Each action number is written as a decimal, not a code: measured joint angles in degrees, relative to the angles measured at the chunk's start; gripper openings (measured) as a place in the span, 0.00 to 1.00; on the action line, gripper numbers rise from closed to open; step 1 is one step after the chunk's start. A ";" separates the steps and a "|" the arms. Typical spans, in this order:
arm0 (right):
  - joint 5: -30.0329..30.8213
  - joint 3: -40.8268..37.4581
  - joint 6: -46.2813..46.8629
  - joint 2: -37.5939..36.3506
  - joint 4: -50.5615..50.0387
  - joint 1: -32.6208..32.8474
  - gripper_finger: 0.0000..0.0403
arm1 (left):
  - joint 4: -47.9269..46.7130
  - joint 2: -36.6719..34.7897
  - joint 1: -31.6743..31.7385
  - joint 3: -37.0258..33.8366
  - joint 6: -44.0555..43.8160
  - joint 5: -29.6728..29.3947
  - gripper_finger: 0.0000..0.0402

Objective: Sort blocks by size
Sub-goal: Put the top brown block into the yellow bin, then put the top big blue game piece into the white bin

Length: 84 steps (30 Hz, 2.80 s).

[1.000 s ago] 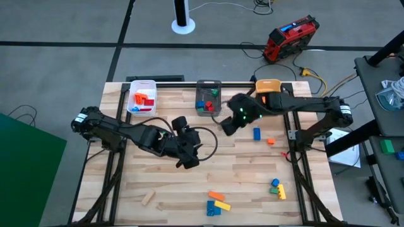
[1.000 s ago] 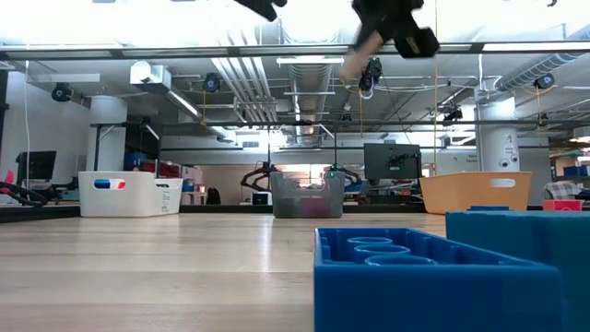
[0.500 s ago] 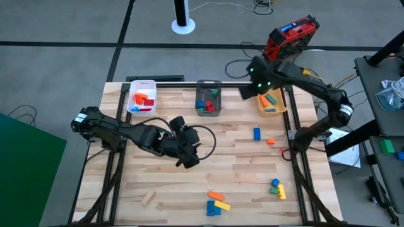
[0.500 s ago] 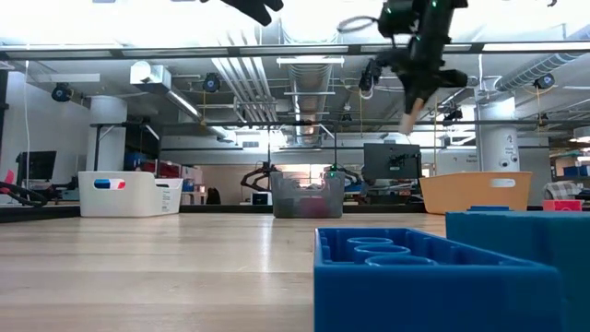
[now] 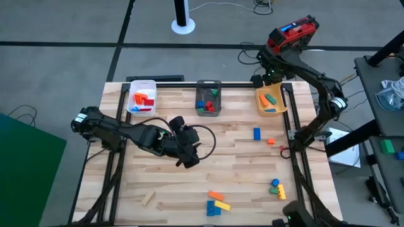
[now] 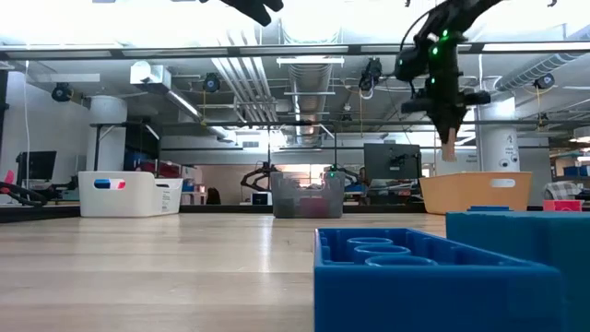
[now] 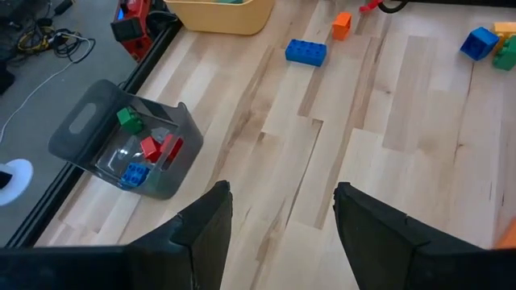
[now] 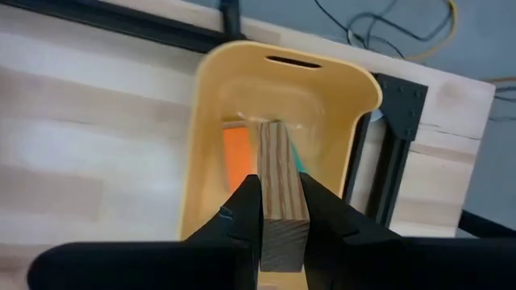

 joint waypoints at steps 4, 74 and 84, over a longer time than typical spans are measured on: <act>-0.03 -0.01 -1.99 3.71 0.00 -1.08 0.22 | -0.06 0.00 0.00 0.00 -0.22 -0.02 0.48; -6.15 -41.80 44.14 -13.85 24.16 44.23 0.67 | -16.85 0.15 0.14 -0.04 -13.51 3.98 0.48; -6.21 -44.03 42.45 -13.85 25.32 41.98 0.65 | -16.65 0.15 0.15 -0.04 -13.51 3.39 0.48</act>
